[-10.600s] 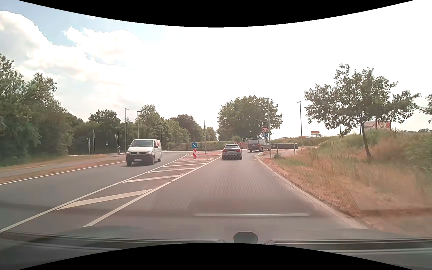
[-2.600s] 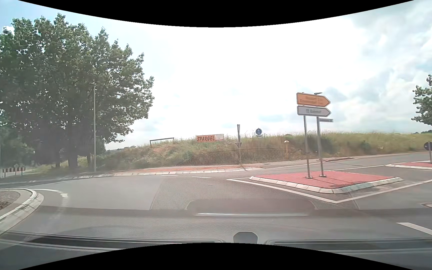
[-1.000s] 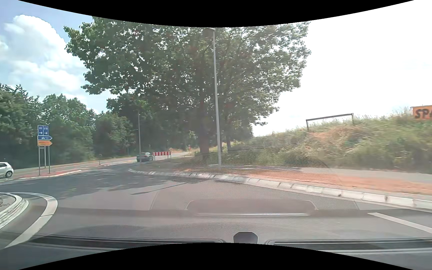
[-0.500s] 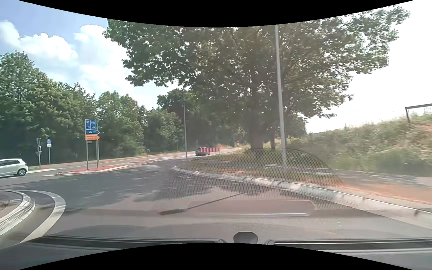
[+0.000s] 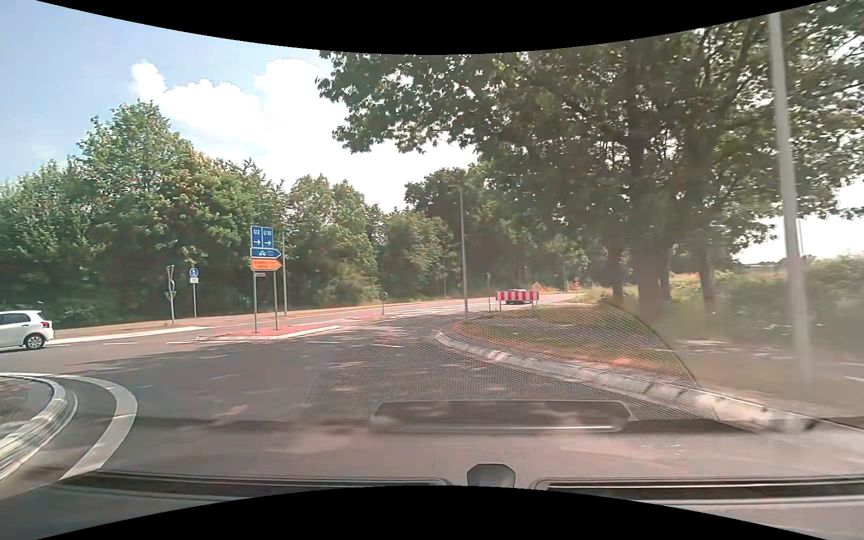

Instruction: Follow the waypoints while adhering to traffic rules and regulations

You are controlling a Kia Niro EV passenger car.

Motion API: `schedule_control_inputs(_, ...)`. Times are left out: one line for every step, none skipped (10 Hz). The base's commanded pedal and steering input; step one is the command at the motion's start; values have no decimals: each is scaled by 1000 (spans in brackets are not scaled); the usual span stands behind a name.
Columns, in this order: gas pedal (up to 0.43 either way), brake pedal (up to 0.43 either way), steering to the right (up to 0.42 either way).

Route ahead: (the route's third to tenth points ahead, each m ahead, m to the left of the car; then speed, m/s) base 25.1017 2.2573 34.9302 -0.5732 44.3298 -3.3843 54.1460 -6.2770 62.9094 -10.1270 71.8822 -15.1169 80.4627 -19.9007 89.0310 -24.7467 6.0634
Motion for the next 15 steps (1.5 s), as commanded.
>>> schedule_control_inputs(138, 0, -263)
schedule_control_inputs(138, 0, -251)
schedule_control_inputs(138, 0, -243)
schedule_control_inputs(138, 0, -230)
schedule_control_inputs(138, 0, -211)
schedule_control_inputs(138, 0, -189)
schedule_control_inputs(138, 0, -163)
schedule_control_inputs(138, 0, -126)
schedule_control_inputs(150, 0, -103)
schedule_control_inputs(189, 0, -71)
schedule_control_inputs(189, 0, -28)
schedule_control_inputs(189, 0, 11)
schedule_control_inputs(189, 0, 53)
schedule_control_inputs(189, 0, 87)
schedule_control_inputs(189, 0, 107)
